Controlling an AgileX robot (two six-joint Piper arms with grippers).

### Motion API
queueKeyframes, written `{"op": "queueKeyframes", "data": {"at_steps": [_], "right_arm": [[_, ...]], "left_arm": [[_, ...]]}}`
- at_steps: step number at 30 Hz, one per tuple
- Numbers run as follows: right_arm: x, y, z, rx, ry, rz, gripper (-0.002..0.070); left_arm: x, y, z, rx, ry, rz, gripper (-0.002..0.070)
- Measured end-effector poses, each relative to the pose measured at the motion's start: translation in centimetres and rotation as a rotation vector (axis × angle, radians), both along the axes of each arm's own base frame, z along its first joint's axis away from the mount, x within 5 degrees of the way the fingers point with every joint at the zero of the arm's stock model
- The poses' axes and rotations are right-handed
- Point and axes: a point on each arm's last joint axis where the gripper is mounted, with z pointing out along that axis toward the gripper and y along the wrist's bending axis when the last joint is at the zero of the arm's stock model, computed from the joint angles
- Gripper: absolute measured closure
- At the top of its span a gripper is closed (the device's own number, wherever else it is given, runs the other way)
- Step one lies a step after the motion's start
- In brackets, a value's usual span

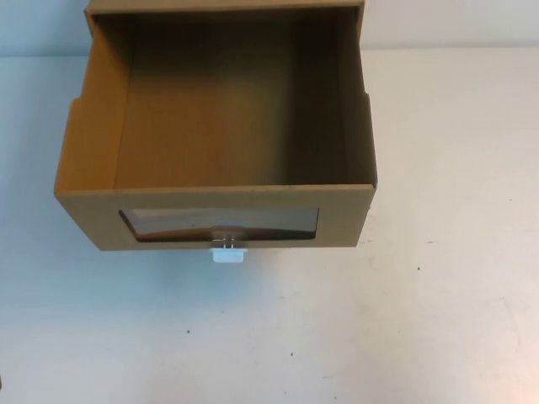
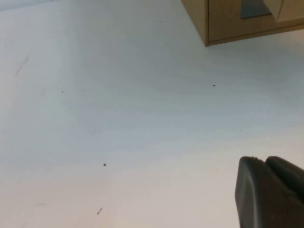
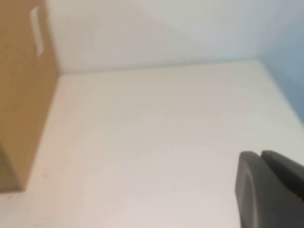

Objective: Open the shoe box
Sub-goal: 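Pull the top drawer of the cardboard box fully open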

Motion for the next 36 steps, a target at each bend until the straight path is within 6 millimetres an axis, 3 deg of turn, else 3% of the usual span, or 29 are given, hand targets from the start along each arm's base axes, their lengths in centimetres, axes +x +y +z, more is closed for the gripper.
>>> {"op": "queueKeyframes", "data": {"at_steps": [8, 14, 23, 31, 36], "right_arm": [[-6.9, -3.7, -3.8, 0.046, -0.135, -0.202, 0.0689], [-9.5, -4.2, -5.8, 0.066, -0.217, -0.229, 0.0689], [-9.3, -3.2, -7.1, 0.097, -0.28, -0.119, 0.0689], [-9.5, -1.1, -10.8, 0.028, -0.235, 0.13, 0.0689], [-9.0, -0.8, -13.4, 0.029, -0.198, 0.159, 0.0689]], "left_arm": [[0.0, 0.0, 0.0, 0.0, 0.0, 0.0, 0.0679], [0.0, 0.0, 0.0, 0.0, 0.0, 0.0, 0.0679], [0.0, 0.0, 0.0, 0.0, 0.0, 0.0, 0.0679], [0.0, 0.0, 0.0, 0.0, 0.0, 0.0, 0.0679], [0.0, 0.0, 0.0, 0.0, 0.0, 0.0, 0.0679]]}}
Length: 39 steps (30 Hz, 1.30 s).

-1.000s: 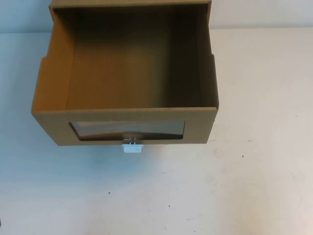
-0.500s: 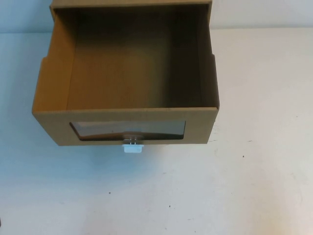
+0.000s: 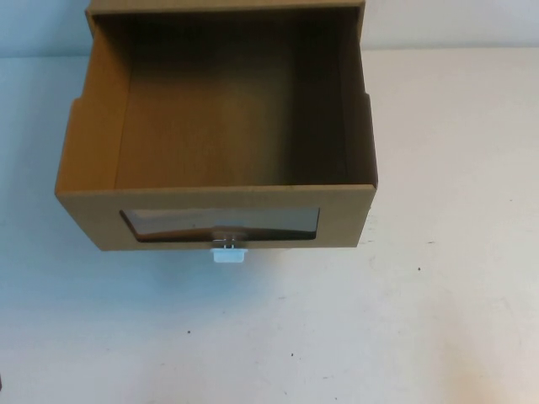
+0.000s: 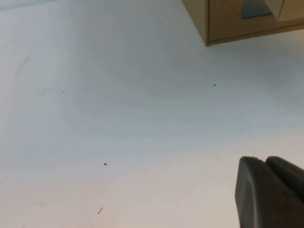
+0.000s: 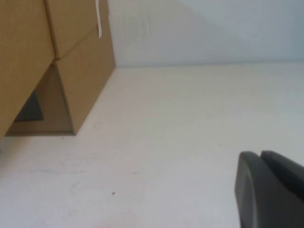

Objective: Open the shoe box
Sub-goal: 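Pull the top drawer of the cardboard box fully open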

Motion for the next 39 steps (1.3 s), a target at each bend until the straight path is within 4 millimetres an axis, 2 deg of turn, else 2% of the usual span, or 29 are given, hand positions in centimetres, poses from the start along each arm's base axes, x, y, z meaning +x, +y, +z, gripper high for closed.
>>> {"op": "queueKeyframes", "data": {"at_steps": [7, 12, 39], "right_arm": [[0.4, 0.1, -3.8, -0.004, 0.123, 0.003, 0.0689], [0.2, 0.1, -4.9, -0.018, 0.223, 0.008, 0.0689], [0.1, 0.1, -5.1, -0.015, 0.241, 0.011, 0.0689]], "left_arm": [[0.0, 0.0, 0.0, 0.0, 0.0, 0.0, 0.0679], [0.0, 0.0, 0.0, 0.0, 0.0, 0.0, 0.0679], [0.0, 0.0, 0.0, 0.0, 0.0, 0.0, 0.0679]]}}
